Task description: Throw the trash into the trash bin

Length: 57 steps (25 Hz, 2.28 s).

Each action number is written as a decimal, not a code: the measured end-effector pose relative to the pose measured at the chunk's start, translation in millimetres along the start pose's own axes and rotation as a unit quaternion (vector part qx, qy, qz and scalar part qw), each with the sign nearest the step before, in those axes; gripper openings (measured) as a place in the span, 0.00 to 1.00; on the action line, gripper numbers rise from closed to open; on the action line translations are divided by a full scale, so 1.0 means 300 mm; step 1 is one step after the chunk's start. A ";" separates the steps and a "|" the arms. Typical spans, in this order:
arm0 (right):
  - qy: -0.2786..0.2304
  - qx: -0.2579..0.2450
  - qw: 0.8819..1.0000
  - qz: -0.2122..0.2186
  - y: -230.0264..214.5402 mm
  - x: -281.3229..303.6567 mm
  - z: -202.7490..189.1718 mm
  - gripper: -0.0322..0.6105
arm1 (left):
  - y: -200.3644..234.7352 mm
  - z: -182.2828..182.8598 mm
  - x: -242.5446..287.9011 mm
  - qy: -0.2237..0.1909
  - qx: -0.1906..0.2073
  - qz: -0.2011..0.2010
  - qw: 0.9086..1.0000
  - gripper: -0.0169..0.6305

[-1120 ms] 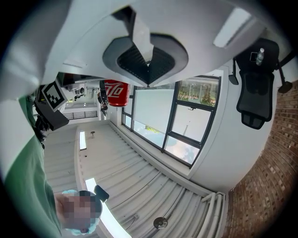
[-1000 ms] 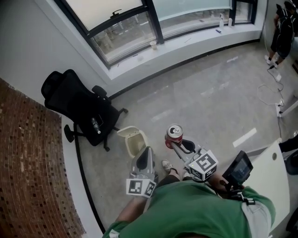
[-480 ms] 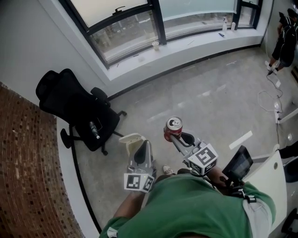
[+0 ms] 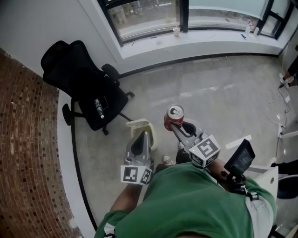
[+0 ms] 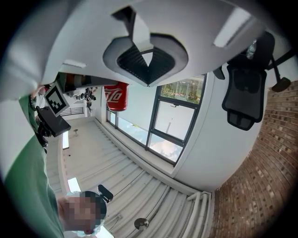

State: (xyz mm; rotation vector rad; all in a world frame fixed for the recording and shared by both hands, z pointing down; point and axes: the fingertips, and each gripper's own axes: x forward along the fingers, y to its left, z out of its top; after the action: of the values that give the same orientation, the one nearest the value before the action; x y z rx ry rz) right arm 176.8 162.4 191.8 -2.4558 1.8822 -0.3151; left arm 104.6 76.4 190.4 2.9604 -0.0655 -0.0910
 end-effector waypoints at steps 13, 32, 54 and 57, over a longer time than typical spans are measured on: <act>0.054 -0.027 0.986 0.158 0.023 0.364 -0.074 0.16 | 0.304 -0.074 -0.004 0.014 -0.004 0.177 0.984 0.04; 0.160 -0.093 0.909 0.374 0.115 0.699 -0.437 0.16 | 0.558 -0.369 -0.081 0.066 -0.049 0.384 0.919 0.04; 0.286 -0.190 0.806 0.482 0.300 0.823 -1.032 0.16 | 0.663 -0.840 -0.299 0.112 -0.133 0.489 0.855 0.04; 0.300 -0.199 0.796 0.486 0.297 0.836 -1.138 0.16 | 0.670 -0.923 -0.318 0.118 -0.148 0.499 0.846 0.04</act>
State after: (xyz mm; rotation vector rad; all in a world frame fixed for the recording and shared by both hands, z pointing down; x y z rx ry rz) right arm 92.9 -68.5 548.1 -1.1834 3.4311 -0.7286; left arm 19.5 -67.7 503.8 2.2474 -1.3683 0.3638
